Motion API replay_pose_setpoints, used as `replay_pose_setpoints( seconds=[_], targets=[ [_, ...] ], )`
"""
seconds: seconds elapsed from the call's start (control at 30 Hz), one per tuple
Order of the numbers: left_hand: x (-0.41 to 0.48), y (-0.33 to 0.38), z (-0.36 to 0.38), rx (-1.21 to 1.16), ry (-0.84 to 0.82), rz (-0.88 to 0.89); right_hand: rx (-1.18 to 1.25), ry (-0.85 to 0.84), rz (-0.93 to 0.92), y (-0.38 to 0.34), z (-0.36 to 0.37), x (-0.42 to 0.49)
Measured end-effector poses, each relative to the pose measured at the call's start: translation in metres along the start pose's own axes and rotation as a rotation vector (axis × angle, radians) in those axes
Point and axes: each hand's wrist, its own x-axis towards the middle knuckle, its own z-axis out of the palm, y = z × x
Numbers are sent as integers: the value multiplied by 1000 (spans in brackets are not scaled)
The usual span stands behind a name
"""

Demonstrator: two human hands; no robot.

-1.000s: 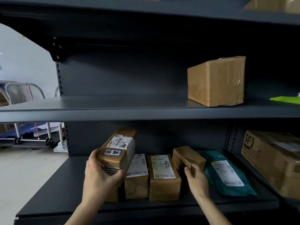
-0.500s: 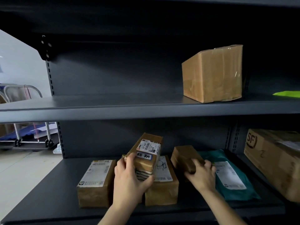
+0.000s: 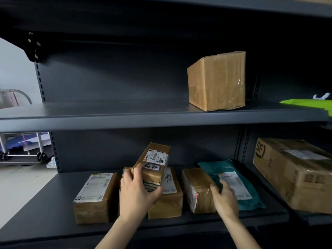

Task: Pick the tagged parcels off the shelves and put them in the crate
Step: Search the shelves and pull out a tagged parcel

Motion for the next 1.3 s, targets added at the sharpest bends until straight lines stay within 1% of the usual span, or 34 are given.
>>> replay_pose_setpoints(
  seconds=[0.03,0.07,0.1,0.17,0.23,0.27,0.3,0.4,0.43,0.47,0.63,0.77,0.97,1.07,1.2,1.3],
  targets=[
    [0,0,0,6,2,0,-91,45,-81,-6,0,-3],
    [-1,1,1,12,7,7,-214,43,-156,-13,3,-7],
    [-2,1,1,16,13,15,-354,3,-209,-19,7,-10],
    [-3,1,1,15,15,20,-559,-126,-220,-27,15,-14],
    [-2,0,1,8,11,14,-582,-177,-191,-26,17,-14],
    [-2,0,1,4,12,13,-529,-160,-185,-23,16,-12],
    [-2,0,1,2,13,12,-426,-138,-166,-19,14,-10],
    [-2,0,1,10,13,8,22,-152,-7,-8,6,-6],
    [-3,0,2,12,16,7,124,-165,41,-5,5,-6],
    [-3,1,2,11,20,8,173,-175,71,-3,4,-6],
    [-2,1,2,0,22,13,181,-169,103,8,3,-10],
    [-2,0,3,-5,12,6,150,-166,74,16,3,-12],
    [-1,0,3,8,12,5,183,-152,48,16,4,-16],
    [-1,0,3,6,22,12,226,-155,120,14,6,-13],
    [-1,0,3,6,14,12,392,-200,286,9,7,-10],
    [-1,0,2,23,14,9,436,-236,305,4,9,-11]
  ],
)
